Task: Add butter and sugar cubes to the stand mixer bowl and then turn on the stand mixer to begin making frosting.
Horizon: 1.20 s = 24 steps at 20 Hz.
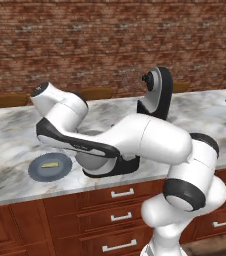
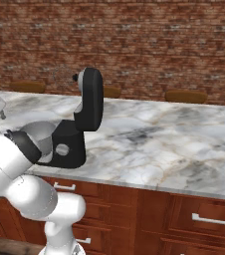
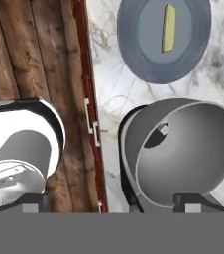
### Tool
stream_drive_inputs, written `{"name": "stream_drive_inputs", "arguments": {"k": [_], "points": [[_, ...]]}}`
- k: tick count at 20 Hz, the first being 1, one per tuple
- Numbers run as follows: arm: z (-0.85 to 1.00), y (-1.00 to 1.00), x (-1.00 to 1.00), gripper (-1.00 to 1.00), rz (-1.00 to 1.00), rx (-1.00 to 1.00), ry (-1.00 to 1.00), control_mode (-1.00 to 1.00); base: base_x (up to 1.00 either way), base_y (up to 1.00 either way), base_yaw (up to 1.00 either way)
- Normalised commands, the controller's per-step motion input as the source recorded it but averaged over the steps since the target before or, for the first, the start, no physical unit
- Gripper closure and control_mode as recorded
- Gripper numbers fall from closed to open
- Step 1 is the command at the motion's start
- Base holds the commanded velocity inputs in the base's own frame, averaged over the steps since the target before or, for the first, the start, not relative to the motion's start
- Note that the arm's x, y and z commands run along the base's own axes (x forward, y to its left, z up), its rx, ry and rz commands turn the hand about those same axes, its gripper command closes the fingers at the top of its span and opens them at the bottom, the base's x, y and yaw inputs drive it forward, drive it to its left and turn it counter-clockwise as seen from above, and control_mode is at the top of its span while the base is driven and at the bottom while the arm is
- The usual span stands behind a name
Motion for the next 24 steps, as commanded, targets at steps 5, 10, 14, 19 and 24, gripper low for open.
{"name": "stream_drive_inputs", "arguments": {"k": [5, 10, 14, 19, 24], "points": [[-0.08, 0.70, 0.08, -1.00, 0.01, 0.01, 0.00, -1.00, 0.00, 0.00, 0.00], [-0.42, 0.40, 0.31, -1.00, 0.00, 0.00, 0.03, -1.00, 0.00, 0.00, 0.00], [-0.66, 0.14, 0.37, -1.00, 0.00, 0.00, 0.06, -1.00, 0.00, 0.00, 0.00], [-0.62, 0.00, 0.34, -1.00, 0.00, 0.02, 0.04, -1.00, 0.00, 0.00, 0.00], [-0.52, 0.00, 0.17, -1.00, 0.00, 0.03, 0.01, -1.00, 0.00, 0.00, 0.00]]}}
